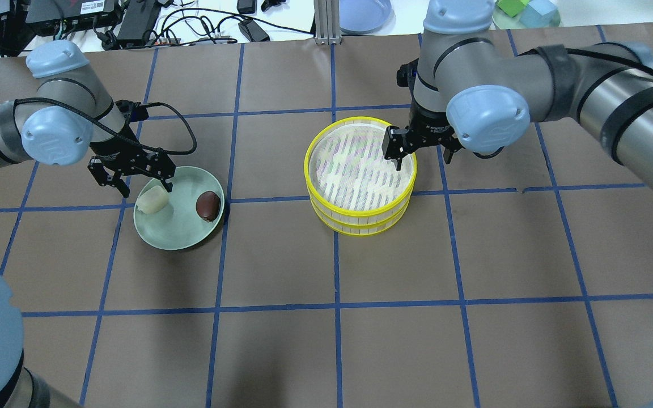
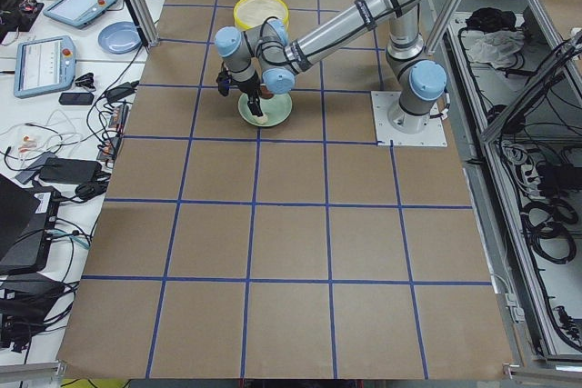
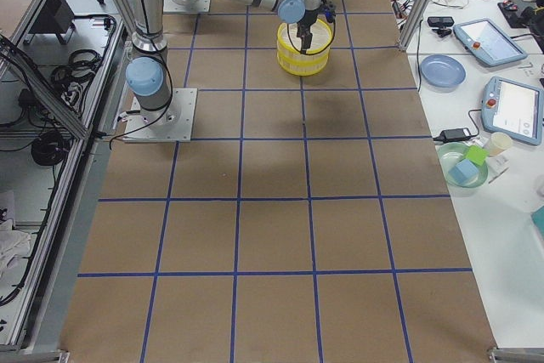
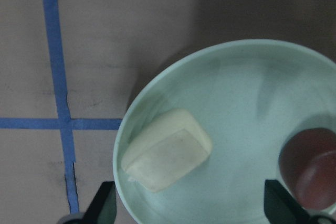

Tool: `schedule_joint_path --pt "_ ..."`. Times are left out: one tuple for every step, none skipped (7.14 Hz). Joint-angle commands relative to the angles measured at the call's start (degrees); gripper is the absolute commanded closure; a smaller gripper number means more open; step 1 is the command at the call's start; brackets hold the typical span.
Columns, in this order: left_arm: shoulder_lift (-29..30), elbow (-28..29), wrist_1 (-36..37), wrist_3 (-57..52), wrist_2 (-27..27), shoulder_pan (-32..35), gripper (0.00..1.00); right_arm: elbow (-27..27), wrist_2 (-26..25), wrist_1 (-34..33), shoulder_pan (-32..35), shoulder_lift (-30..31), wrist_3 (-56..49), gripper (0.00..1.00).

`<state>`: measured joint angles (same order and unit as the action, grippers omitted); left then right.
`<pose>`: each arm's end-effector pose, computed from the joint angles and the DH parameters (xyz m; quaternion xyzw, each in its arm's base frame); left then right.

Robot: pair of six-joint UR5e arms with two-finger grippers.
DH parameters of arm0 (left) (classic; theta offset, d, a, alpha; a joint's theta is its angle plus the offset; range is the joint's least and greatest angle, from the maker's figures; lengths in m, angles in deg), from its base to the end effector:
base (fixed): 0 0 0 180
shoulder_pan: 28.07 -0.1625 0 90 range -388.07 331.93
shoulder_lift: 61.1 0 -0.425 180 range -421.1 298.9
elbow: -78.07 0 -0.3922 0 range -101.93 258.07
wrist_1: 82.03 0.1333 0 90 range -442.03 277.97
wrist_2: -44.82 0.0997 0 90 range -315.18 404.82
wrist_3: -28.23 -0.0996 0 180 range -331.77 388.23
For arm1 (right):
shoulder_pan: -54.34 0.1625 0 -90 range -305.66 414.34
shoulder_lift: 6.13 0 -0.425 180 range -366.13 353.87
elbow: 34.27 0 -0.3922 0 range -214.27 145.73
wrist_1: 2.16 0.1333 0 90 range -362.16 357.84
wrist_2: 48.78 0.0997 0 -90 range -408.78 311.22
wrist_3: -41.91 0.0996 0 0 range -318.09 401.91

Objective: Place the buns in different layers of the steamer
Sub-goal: 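Grasp the white bun with left gripper while right grips the top tier rim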

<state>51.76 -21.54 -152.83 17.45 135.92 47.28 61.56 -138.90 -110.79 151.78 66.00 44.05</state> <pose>0.0171 -0.5849 0.2238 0.0324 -0.9927 -0.1148 0.0161 0.2071 -0.5579 0.3013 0.0462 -0.9980 -0.0440 0.0047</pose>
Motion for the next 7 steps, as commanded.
schedule_joint_path --pt "1.3 -0.5 3.6 -1.2 2.0 0.0 0.0 0.1 0.0 -2.7 0.0 -3.2 0.4 0.21" --pt "1.8 -0.6 4.5 -1.2 2.1 0.0 0.03 0.1 0.0 -2.9 0.0 -3.3 0.3 0.83" --pt "2.0 -0.6 5.0 -2.6 2.2 0.0 0.26 0.1 -0.1 -2.9 -0.1 -3.2 0.3 1.0" --pt "2.0 -0.6 5.9 -2.6 2.0 0.0 0.3 0.1 -0.1 -2.8 -0.1 -3.2 0.3 1.0" --pt "2.2 -0.7 5.8 -2.6 1.9 0.0 0.49 -0.2 -0.2 -2.8 -0.2 -2.6 0.3 1.0" --pt "2.4 -0.8 5.9 -2.7 1.9 0.0 0.8 -0.7 -0.3 -2.7 -0.3 -2.2 0.2 1.0" --pt "2.5 -1.0 5.9 -3.0 1.5 0.0 0.9 -0.8 -0.3 -2.6 -0.8 -1.1 0.2 1.0"
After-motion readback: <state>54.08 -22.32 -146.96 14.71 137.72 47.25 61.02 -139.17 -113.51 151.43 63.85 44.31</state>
